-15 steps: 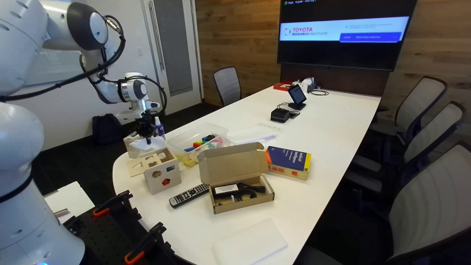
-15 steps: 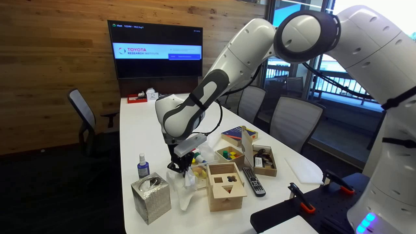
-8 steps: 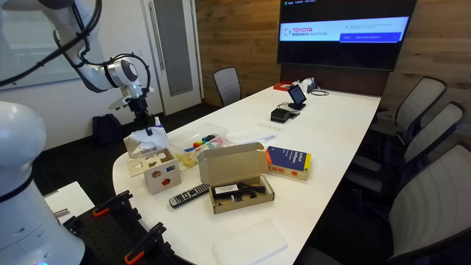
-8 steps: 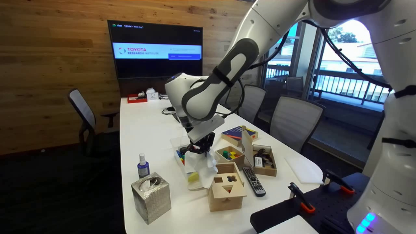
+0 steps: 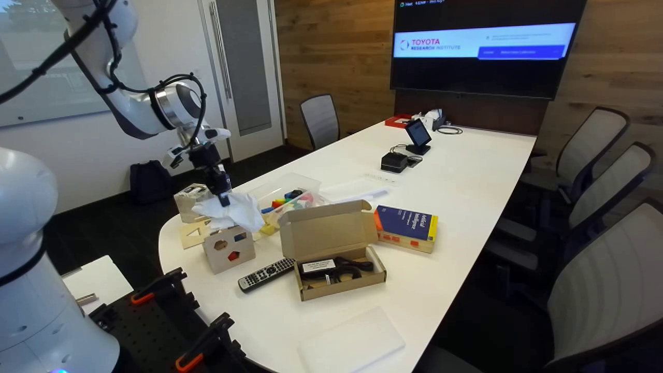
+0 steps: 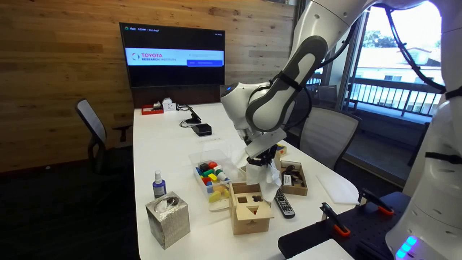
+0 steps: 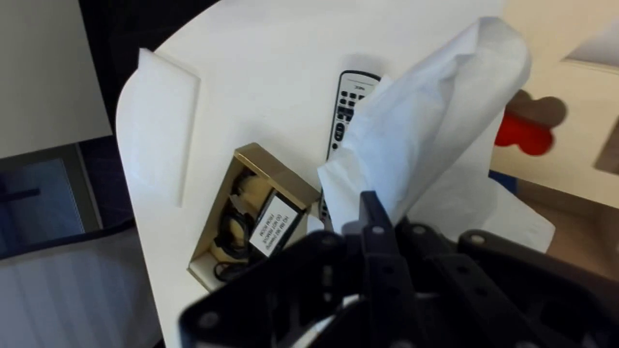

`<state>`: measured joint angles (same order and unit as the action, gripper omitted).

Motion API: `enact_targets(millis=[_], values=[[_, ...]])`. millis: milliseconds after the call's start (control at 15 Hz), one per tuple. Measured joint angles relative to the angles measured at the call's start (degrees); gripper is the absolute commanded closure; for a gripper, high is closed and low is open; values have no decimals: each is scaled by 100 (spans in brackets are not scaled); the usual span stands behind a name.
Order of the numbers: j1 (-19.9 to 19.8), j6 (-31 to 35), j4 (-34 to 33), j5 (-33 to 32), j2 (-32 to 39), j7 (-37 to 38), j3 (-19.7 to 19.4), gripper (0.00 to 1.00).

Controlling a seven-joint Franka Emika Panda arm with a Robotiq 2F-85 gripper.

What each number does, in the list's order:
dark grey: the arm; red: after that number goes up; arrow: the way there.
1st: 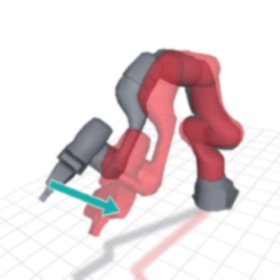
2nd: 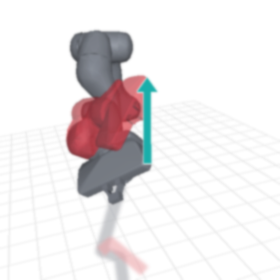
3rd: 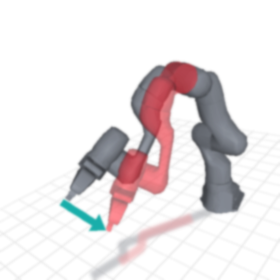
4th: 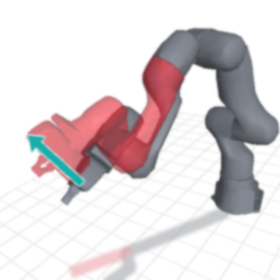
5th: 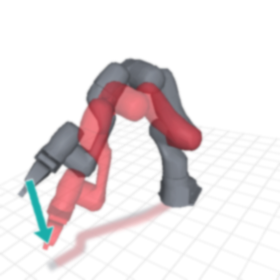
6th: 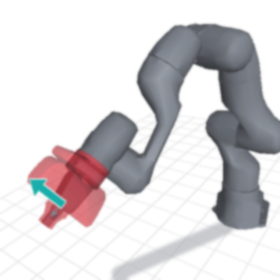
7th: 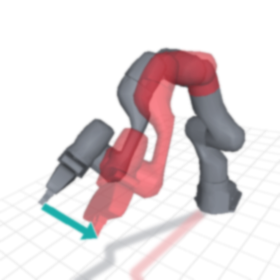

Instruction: Use paper towel to wipe the remote

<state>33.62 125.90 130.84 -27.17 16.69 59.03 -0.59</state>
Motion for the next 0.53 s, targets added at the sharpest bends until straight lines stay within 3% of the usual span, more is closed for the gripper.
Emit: enact_targets(millis=[267,533], values=[[-1011,1357,745,-787,-1,106,-47,100],[-1740,2751,855,-1300,551,-30,-242,100]])
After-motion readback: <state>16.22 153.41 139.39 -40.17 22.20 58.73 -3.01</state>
